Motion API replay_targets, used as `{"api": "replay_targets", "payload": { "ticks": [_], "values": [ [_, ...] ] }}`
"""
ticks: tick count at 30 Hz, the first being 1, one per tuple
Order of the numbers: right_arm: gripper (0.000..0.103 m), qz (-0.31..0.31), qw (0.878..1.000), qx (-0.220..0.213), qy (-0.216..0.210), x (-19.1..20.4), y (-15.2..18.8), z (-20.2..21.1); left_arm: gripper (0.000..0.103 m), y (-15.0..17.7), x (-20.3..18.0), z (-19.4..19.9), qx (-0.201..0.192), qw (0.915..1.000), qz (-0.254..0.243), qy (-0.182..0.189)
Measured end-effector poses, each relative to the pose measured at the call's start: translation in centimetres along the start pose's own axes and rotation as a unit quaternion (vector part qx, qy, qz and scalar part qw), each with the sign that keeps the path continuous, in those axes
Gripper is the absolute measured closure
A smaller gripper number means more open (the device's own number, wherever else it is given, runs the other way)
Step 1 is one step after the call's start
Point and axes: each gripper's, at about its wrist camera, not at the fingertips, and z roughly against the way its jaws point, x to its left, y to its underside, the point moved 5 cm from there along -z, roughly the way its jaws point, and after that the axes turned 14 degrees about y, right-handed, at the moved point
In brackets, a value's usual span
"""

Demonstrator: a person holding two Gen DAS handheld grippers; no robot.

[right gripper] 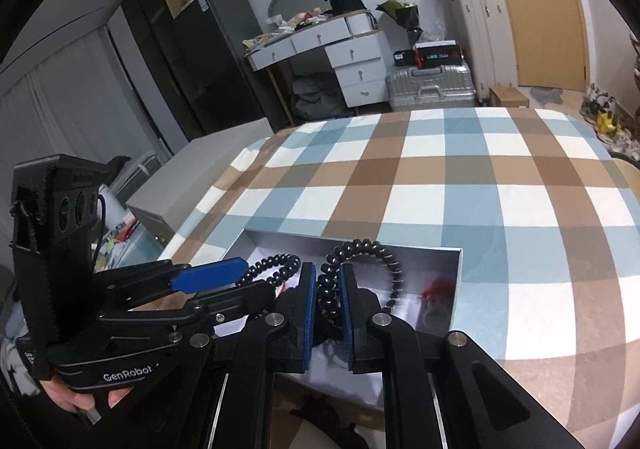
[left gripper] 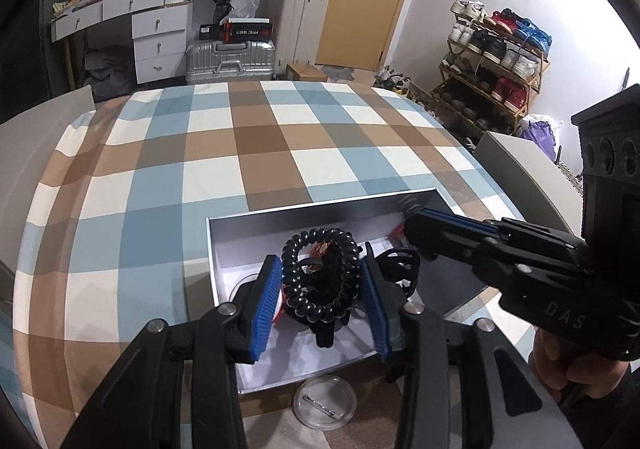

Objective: Organize jewelry
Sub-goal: 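Lower both held hair ties into the silver box and open both grippers, then withdraw both open grippers from the box toward the remaining items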

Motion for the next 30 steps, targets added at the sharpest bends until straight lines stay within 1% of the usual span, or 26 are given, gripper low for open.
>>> {"api": "replay_targets", "payload": {
  "ticks": [2, 6, 8, 9, 18, 23, 25, 27, 30],
  "values": [
    [0.09, -0.004, 1.0, -0.003, -0.005, -0.1, -0.1, 0.1, 0.06, -0.1, 0.2, 0.2, -0.002, 0.9999, 0.011, -0.008],
    [0.088, -0.008, 1.0, -0.014, -0.004, -0.4, 0.1, 1.2, 0.058, 0.0, 0.5, 0.8, -0.007, 0.9996, 0.026, -0.001],
    [0.085, -0.012, 1.0, -0.02, 0.0, -0.7, 0.3, 2.0, 0.045, 0.0, 0.4, 1.0, -0.008, 0.9996, 0.026, -0.001],
    [0.083, -0.013, 1.0, -0.022, -0.003, -0.8, 0.3, 2.2, 0.044, 0.1, 0.3, 1.1, -0.006, 0.9997, 0.024, 0.0],
    [0.076, -0.023, 0.999, -0.042, 0.008, -1.3, 1.0, 5.4, 0.043, 0.7, -1.1, 2.3, -0.007, 0.9997, 0.012, -0.021],
    [0.075, -0.021, 0.998, -0.047, 0.021, -1.4, 2.0, 6.9, 0.043, 1.3, -1.7, 2.9, -0.011, 0.9993, 0.006, -0.036],
    [0.069, -0.023, 0.998, -0.049, 0.024, -1.5, 2.4, 7.5, 0.043, 1.5, -2.0, 3.0, -0.012, 0.9992, 0.004, -0.038],
    [0.063, -0.026, 0.998, -0.053, 0.026, -1.6, 3.0, 8.1, 0.043, 1.8, -2.5, 3.1, -0.004, 0.9992, -0.006, -0.04],
    [0.06, -0.023, 0.997, -0.06, 0.035, -1.6, 3.7, 8.9, 0.043, 2.1, -3.2, 3.7, -0.011, 0.9984, -0.022, -0.052]
  ]
}}
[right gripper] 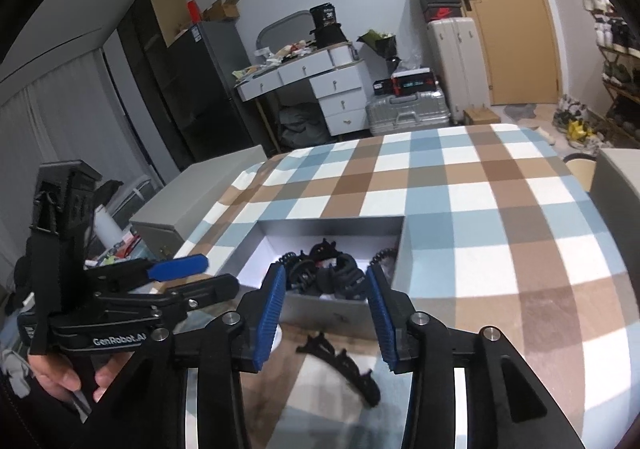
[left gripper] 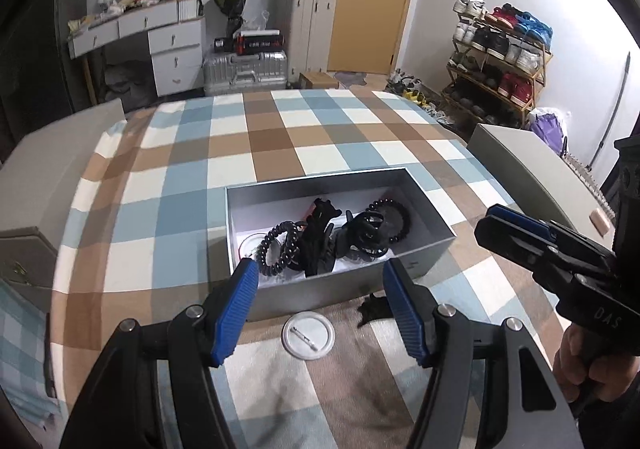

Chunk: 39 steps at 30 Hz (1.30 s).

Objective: Organize jewelry
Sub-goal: 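Withdraw both open grippers from the box toward the remaining items, then grasp the long black banana clip with the right gripper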

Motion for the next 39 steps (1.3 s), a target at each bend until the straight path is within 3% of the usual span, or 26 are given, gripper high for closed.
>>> {"api": "replay_targets", "payload": {
  "ticks": [5, 9, 12, 16, 23, 28, 34, 38, 39],
  "values": [
    [0.056, 0.012, 1.0, 0.003, 0.009, 0.1, 1.5, 1.0, 0.022, 0.5, -0.4, 0.9, -0.019, 0.9997, -0.008, -0.016],
    [0.044, 0.014, 1.0, 0.01, 0.014, 0.0, 2.9, 1.3, 0.02, 1.5, -0.8, 1.1, -0.022, 0.9995, -0.014, -0.019],
    [0.043, 0.015, 0.999, 0.025, 0.02, -0.2, 4.4, 1.0, 0.019, 2.8, -0.4, 0.4, -0.008, 0.9999, 0.002, -0.014],
    [0.033, 0.011, 0.998, 0.053, 0.026, -0.6, 6.7, 0.2, 0.019, 4.9, -0.1, -0.4, 0.017, 0.9984, 0.044, 0.033],
    [0.032, 0.027, 0.994, 0.094, 0.037, -0.9, 8.4, -1.9, 0.019, 6.4, 0.5, -0.1, 0.017, 0.9977, 0.057, 0.034],
    [0.032, 0.041, 0.992, 0.108, 0.05, -0.7, 8.2, -3.4, 0.019, 7.4, 0.5, -0.2, 0.026, 0.9985, 0.041, 0.026],
    [0.041, 0.058, 0.99, 0.115, 0.058, -0.1, 8.0, -4.5, 0.019, 8.2, 1.1, -0.6, 0.04, 0.9977, 0.047, 0.029],
    [0.06, 0.071, 0.988, 0.118, 0.073, 0.1, 8.0, -4.8, 0.019, 8.2, 1.4, -0.7, 0.039, 0.9968, 0.057, 0.039],
    [0.071, 0.073, 0.987, 0.119, 0.074, 0.2, 8.0, -4.9, 0.019, 8.2, 1.3, -0.7, 0.039, 0.9969, 0.056, 0.039]
  ]
}}
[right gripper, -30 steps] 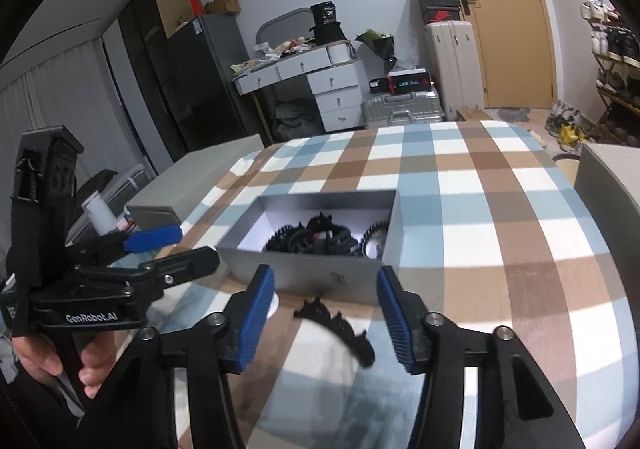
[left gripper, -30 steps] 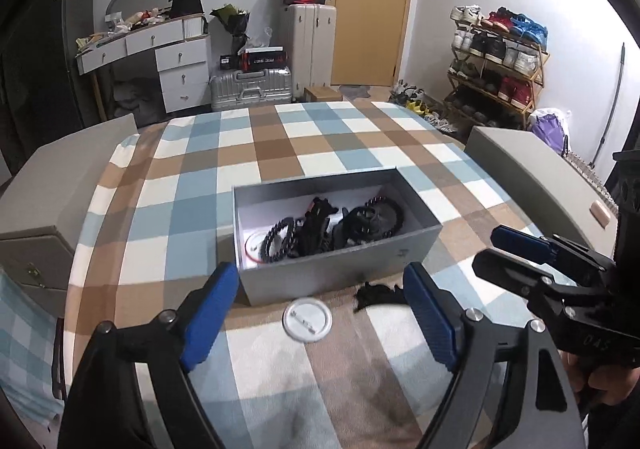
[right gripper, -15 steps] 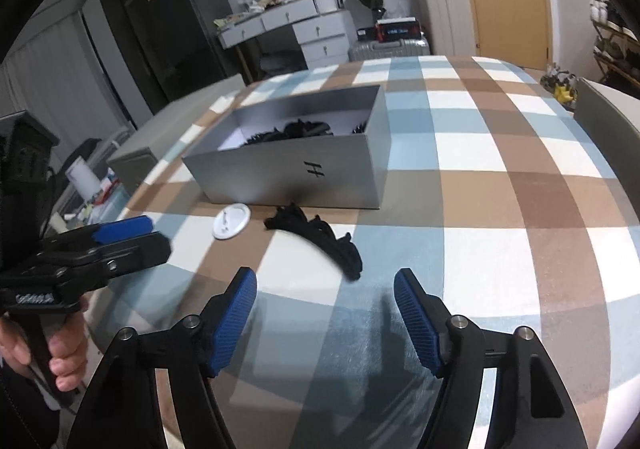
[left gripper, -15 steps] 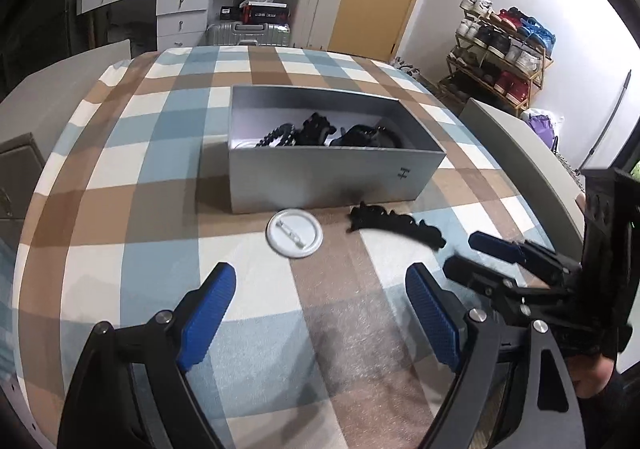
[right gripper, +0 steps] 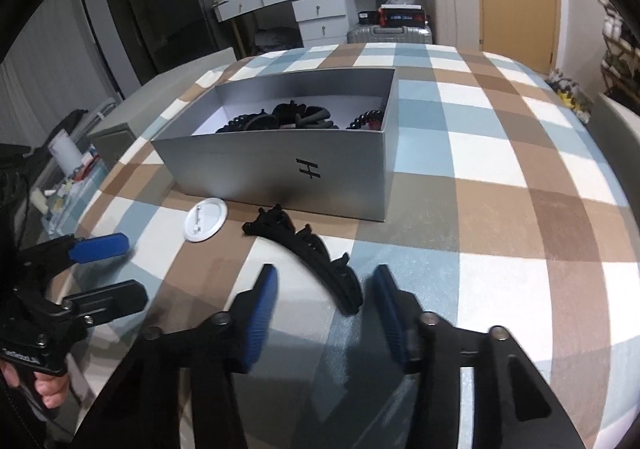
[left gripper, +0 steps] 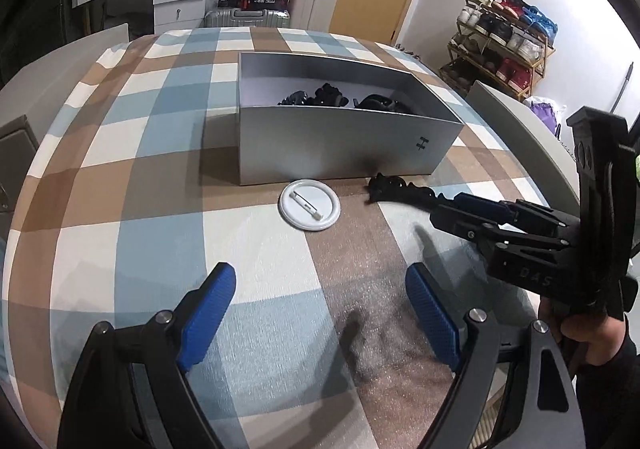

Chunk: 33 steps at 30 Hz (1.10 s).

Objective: Organize jewelry
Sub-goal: 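Grasp the long black banana clip with the right gripper, then grasp the white round badge with the left gripper while the right holds the clip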

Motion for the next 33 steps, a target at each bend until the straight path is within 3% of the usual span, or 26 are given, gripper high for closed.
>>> {"api": "replay_targets", "payload": {
  "ticks": [2, 9, 22, 33],
  "values": [
    [0.085, 0.012, 1.0, -0.001, 0.002, 0.3, 0.1, 0.1, 0.019, 0.1, -0.1, 0.0, 0.0, 1.0, -0.002, 0.001],
    [0.089, 0.042, 0.999, -0.008, 0.013, 1.1, 0.9, 0.9, 0.019, 0.5, 0.4, 0.0, 0.003, 1.0, 0.005, 0.005],
    [0.082, 0.048, 0.999, -0.001, -0.006, 2.1, 0.3, 0.4, 0.019, 0.9, 1.4, 0.6, 0.003, 0.9999, 0.014, 0.0],
    [0.075, 0.1, 0.995, -0.005, -0.008, 4.5, -1.5, -1.3, 0.019, 0.6, 1.3, 0.6, 0.006, 0.9999, 0.005, -0.009]
  ]
}}
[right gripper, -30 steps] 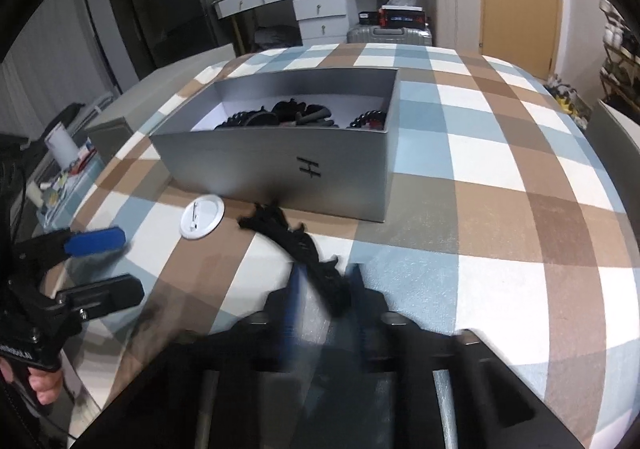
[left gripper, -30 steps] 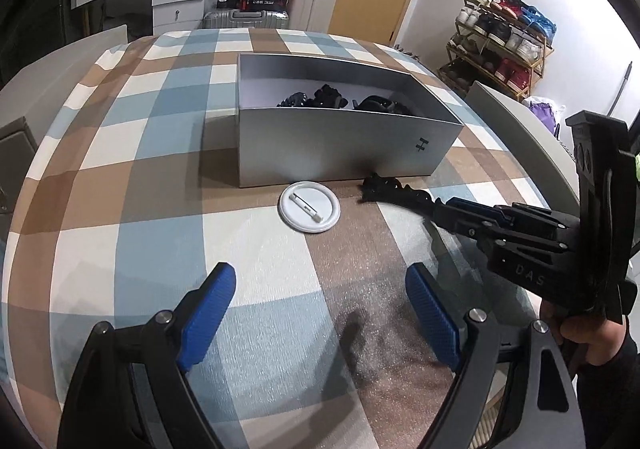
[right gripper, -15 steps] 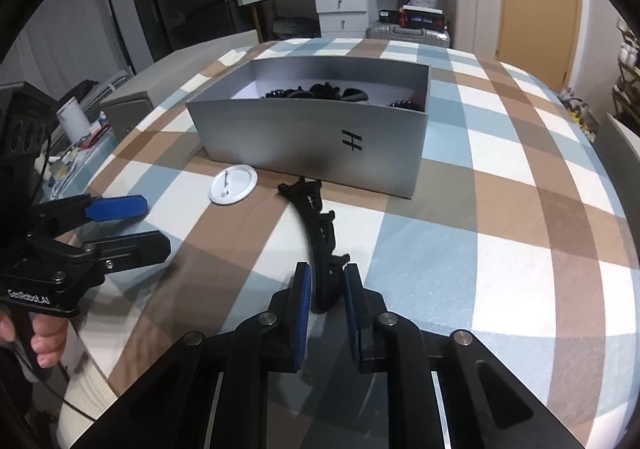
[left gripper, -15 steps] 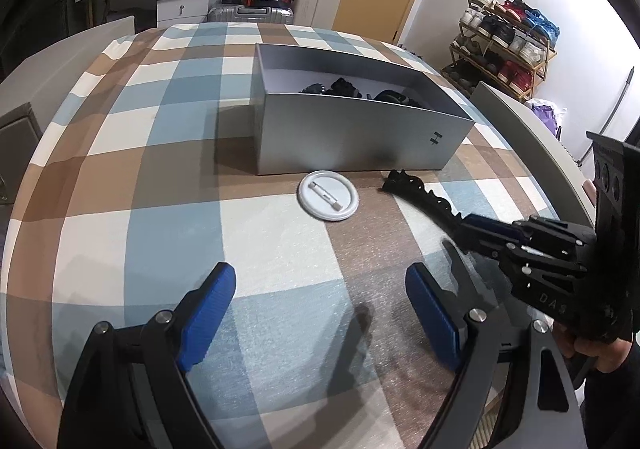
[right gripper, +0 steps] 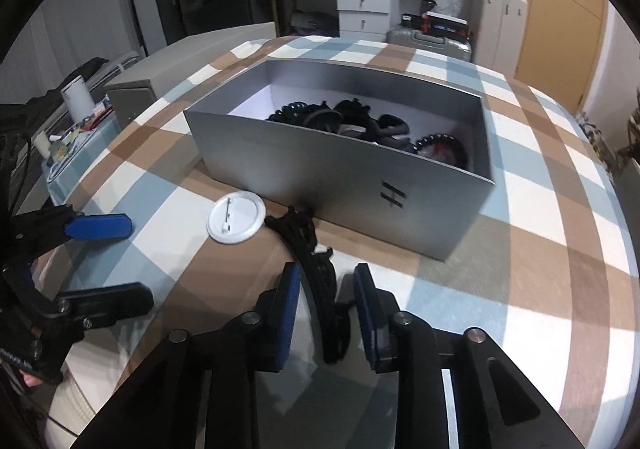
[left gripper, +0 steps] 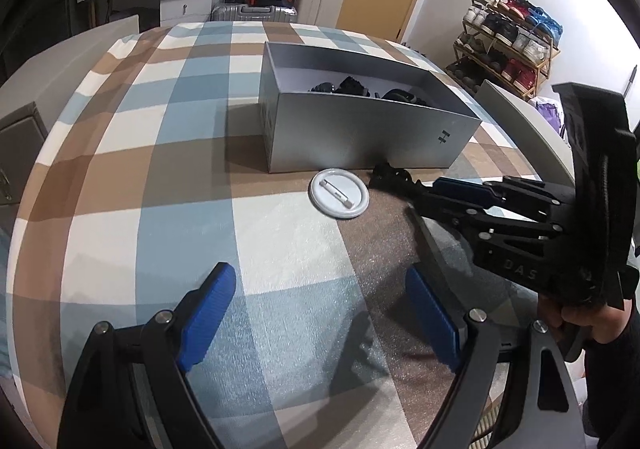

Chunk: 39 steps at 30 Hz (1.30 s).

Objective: Organize jewelry
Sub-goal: 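Grasp the white round badge with the left gripper while the right holds the clip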

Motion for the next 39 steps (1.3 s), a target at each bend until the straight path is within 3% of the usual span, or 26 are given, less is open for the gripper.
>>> {"api": "replay_targets", "payload": {
  "ticks": [4, 5, 11, 16, 21, 25, 30, 33, 34, 39],
  "values": [
    [0.081, 0.023, 1.0, -0.008, 0.003, 0.6, -0.1, -0.1, 0.019, -0.2, 0.3, 0.1, 0.0, 1.0, 0.002, -0.004],
    [0.089, 0.021, 1.0, -0.008, -0.008, 0.7, 0.0, 0.1, 0.019, -0.3, 0.5, 0.1, 0.0, 1.0, 0.004, -0.007],
    [0.089, -0.03, 0.999, -0.026, -0.019, -1.3, 1.3, 1.7, 0.019, -1.5, 0.8, -0.5, 0.008, 0.9998, 0.016, -0.008],
    [0.089, -0.097, 0.994, -0.028, -0.032, -4.4, 3.1, 3.5, 0.019, -2.7, 0.0, -1.8, 0.025, 0.9994, -0.01, -0.021],
    [0.089, -0.108, 0.993, -0.033, -0.027, -5.4, 4.4, 4.7, 0.019, -3.4, -0.6, -3.4, 0.051, 0.9971, -0.044, -0.037],
    [0.089, -0.12, 0.991, -0.045, -0.033, -5.7, 4.7, 5.5, 0.02, -3.7, -0.5, -4.2, 0.053, 0.9968, -0.041, -0.044],
    [0.089, -0.121, 0.99, -0.053, -0.039, -5.6, 5.0, 6.1, 0.029, -3.6, -0.6, -5.2, 0.066, 0.9928, -0.065, -0.076],
    [0.089, -0.124, 0.99, -0.056, -0.044, -5.7, 5.1, 6.3, 0.051, -3.8, -0.8, -5.0, 0.063, 0.9931, -0.067, -0.072],
    [0.089, -0.127, 0.989, -0.056, -0.046, -5.7, 5.1, 6.3, 0.066, -3.8, -0.8, -4.8, 0.059, 0.9934, -0.068, -0.072],
    [0.089, -0.134, 0.988, -0.053, -0.05, -5.9, 5.5, 6.4, 0.066, -3.6, -0.9, -4.3, 0.06, 0.9938, -0.069, -0.064]
  ]
}}
